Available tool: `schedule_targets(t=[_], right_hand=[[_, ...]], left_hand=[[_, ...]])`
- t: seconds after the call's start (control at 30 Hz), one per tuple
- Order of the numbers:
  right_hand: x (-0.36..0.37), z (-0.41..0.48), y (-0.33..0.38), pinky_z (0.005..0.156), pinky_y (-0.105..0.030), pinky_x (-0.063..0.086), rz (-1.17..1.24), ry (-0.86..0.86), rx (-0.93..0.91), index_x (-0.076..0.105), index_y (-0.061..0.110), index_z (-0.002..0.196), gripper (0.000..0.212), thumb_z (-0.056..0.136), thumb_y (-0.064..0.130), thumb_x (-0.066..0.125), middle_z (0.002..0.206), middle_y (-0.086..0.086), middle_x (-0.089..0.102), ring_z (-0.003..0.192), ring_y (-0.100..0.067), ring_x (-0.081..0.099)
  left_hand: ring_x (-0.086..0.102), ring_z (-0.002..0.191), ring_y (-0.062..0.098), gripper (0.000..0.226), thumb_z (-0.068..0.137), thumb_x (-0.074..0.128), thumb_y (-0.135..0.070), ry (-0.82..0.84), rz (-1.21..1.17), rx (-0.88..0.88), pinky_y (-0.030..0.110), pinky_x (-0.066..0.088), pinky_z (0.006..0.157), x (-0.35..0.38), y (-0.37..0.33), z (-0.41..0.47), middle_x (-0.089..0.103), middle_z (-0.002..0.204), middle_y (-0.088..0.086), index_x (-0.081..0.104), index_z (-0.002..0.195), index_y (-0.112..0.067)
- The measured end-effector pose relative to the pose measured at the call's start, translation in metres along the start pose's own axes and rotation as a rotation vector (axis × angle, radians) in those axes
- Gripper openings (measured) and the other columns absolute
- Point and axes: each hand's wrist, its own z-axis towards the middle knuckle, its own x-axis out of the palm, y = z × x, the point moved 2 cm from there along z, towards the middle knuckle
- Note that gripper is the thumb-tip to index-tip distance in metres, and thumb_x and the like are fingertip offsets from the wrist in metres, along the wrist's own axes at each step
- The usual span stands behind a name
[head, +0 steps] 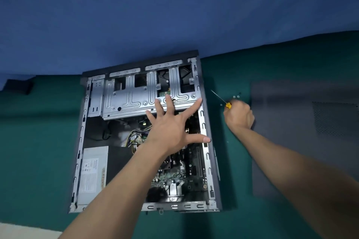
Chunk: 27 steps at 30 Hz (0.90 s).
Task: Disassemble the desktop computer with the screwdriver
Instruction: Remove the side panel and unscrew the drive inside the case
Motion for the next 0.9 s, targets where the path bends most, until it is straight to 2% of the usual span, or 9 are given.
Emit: schedule_targets(t=[0.27, 0.37, 0.43, 0.57, 0.67, 0.73, 0.8, 0.83, 0.9], right_hand=[[-0.013, -0.026, -0.003, 0.077, -0.043, 0.045, 0.188, 0.028, 0.018, 0.051, 0.008, 0.105, 0.028, 0.09, 0.03, 0.056, 0.106, -0.018, 0.061, 0.096, -0.041, 0.058], [-0.009, -0.073, -0.017, 0.074, -0.045, 0.042, 0.23, 0.004, -0.084, 0.05, 0.002, 0.102, 0.015, 0.094, 0.015, 0.049, 0.106, -0.019, 0.051, 0.087, -0.042, 0.055], [-0.002, -0.099, -0.031, 0.076, -0.045, 0.042, 0.142, 0.035, -0.117, 0.052, 0.001, 0.105, 0.014, 0.097, 0.012, 0.046, 0.108, -0.018, 0.049, 0.087, -0.039, 0.055], [0.006, -0.117, -0.044, 0.091, -0.034, 0.043, -0.193, 0.125, -0.138, 0.054, 0.009, 0.12, 0.031, 0.093, 0.001, 0.042, 0.119, -0.009, 0.056, 0.106, -0.026, 0.051], [0.0, -0.12, -0.038, 0.09, -0.035, 0.045, -0.198, 0.158, -0.111, 0.052, 0.008, 0.121, 0.039, 0.087, -0.007, 0.041, 0.121, -0.011, 0.056, 0.108, -0.027, 0.052], [-0.006, -0.12, -0.032, 0.09, -0.037, 0.047, -0.167, 0.194, -0.101, 0.054, 0.006, 0.117, 0.034, 0.087, -0.004, 0.043, 0.119, -0.013, 0.057, 0.108, -0.029, 0.053], [-0.02, -0.118, -0.025, 0.09, -0.039, 0.048, -0.024, 0.204, -0.031, 0.059, 0.005, 0.111, 0.023, 0.093, 0.009, 0.046, 0.114, -0.014, 0.061, 0.105, -0.032, 0.056], [-0.029, -0.119, -0.021, 0.089, -0.039, 0.049, 0.111, 0.2, 0.029, 0.062, 0.007, 0.108, 0.022, 0.096, 0.017, 0.047, 0.11, -0.013, 0.064, 0.103, -0.032, 0.059], [-0.044, -0.124, -0.007, 0.086, -0.039, 0.049, 0.396, 0.18, 0.094, 0.065, 0.013, 0.099, 0.025, 0.099, 0.03, 0.046, 0.098, -0.008, 0.068, 0.096, -0.03, 0.062]], left_hand=[[-0.019, 0.138, 0.052, 0.098, 0.052, 0.032, -0.095, 0.01, 0.024, -0.009, 0.07, -0.001, 0.107, -0.002, -0.001, -0.001, -0.019, 0.155, 0.024, -0.022, 0.13, -0.069], [-0.02, 0.138, 0.053, 0.099, 0.053, 0.032, -0.095, 0.004, 0.032, -0.004, 0.07, -0.001, 0.107, -0.002, -0.002, -0.002, -0.02, 0.155, 0.024, -0.022, 0.132, -0.068], [-0.02, 0.137, 0.053, 0.098, 0.054, 0.031, -0.096, -0.008, 0.036, 0.006, 0.071, -0.002, 0.106, -0.001, -0.001, -0.001, -0.02, 0.155, 0.024, -0.023, 0.131, -0.068], [-0.02, 0.137, 0.053, 0.097, 0.054, 0.026, -0.097, -0.044, 0.04, 0.04, 0.07, -0.004, 0.106, 0.003, 0.0, -0.003, -0.02, 0.155, 0.023, -0.024, 0.131, -0.067], [-0.02, 0.142, 0.04, 0.093, 0.068, 0.029, -0.09, -0.154, -0.072, 0.087, 0.06, -0.011, 0.108, 0.01, 0.006, -0.013, -0.015, 0.158, 0.013, -0.012, 0.144, -0.056], [-0.005, 0.148, 0.027, 0.081, 0.085, 0.039, -0.073, -0.326, -0.283, 0.089, 0.049, -0.005, 0.114, 0.013, 0.014, -0.023, 0.004, 0.16, 0.005, 0.011, 0.152, -0.037], [0.028, 0.141, 0.023, 0.054, 0.097, 0.05, -0.043, -0.578, -0.473, 0.013, 0.039, 0.02, 0.116, 0.017, 0.023, -0.035, 0.039, 0.149, 0.007, 0.041, 0.143, -0.016], [0.044, 0.128, 0.024, 0.039, 0.097, 0.053, -0.029, -0.685, -0.535, -0.058, 0.034, 0.033, 0.109, 0.019, 0.027, -0.041, 0.053, 0.133, 0.008, 0.053, 0.131, -0.01], [0.057, 0.101, 0.02, 0.017, 0.094, 0.057, -0.013, -0.755, -0.754, -0.254, 0.026, 0.041, 0.085, 0.021, 0.034, -0.046, 0.061, 0.106, 0.004, 0.059, 0.111, -0.009]])
